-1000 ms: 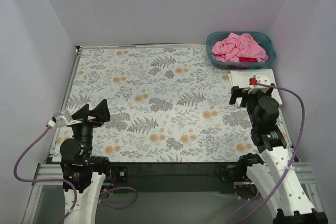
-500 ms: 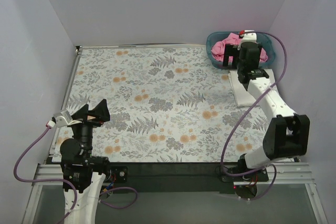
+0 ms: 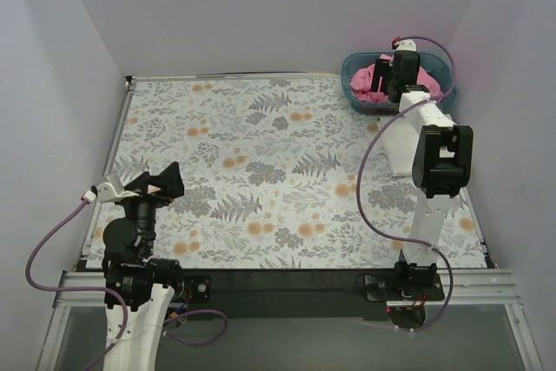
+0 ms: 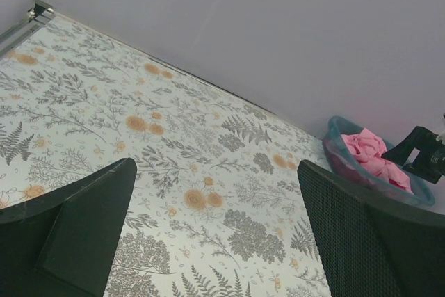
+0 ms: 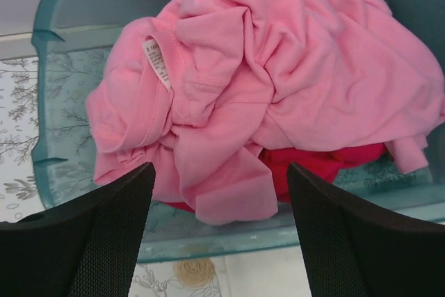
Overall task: Fold and stack the t-shirts
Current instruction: Grab the tshirt from the pile
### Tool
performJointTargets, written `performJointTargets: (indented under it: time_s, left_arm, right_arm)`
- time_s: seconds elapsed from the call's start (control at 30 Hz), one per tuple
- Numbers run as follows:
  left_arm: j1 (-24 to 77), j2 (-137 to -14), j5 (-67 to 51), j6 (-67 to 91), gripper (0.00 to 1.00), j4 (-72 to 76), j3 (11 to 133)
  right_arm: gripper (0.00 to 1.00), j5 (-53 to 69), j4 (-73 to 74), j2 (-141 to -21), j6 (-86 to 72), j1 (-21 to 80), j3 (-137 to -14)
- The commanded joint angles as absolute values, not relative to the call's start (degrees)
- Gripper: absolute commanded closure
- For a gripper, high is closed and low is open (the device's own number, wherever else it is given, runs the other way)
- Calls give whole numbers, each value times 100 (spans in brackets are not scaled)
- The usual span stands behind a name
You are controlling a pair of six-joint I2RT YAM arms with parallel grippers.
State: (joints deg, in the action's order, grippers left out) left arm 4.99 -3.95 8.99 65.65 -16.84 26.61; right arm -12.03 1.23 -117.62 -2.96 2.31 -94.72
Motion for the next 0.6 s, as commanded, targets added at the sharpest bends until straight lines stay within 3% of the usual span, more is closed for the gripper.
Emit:
performJointTargets:
  time_s: [0.0, 0.23, 0.33, 0.43, 0.47, 0.57]
  left_arm:
    - [475, -632, 923, 6530, 6, -1802, 2645]
    - [483, -879, 897, 6521, 7, -1811, 2663]
    - [483, -905, 879, 6513, 8, -1811, 2663]
    - [475, -905, 879, 6513, 8, -1811, 2663]
    - [483, -897, 879, 6513, 8, -1811, 2672]
    - [483, -835, 879, 6513, 8, -1811, 2663]
  right_arm:
    - [31, -905, -105, -12319, -396, 149, -10237]
    - [35, -835, -132, -13341, -299, 114, -11126]
    - [47, -747, -132, -13473, -255, 114, -11215]
    - [72, -738, -132, -13342, -185, 114, -11136]
    - [88, -738, -141, -13159, -115, 106, -11057]
    - [99, -756, -141, -12598, -27, 114, -10820]
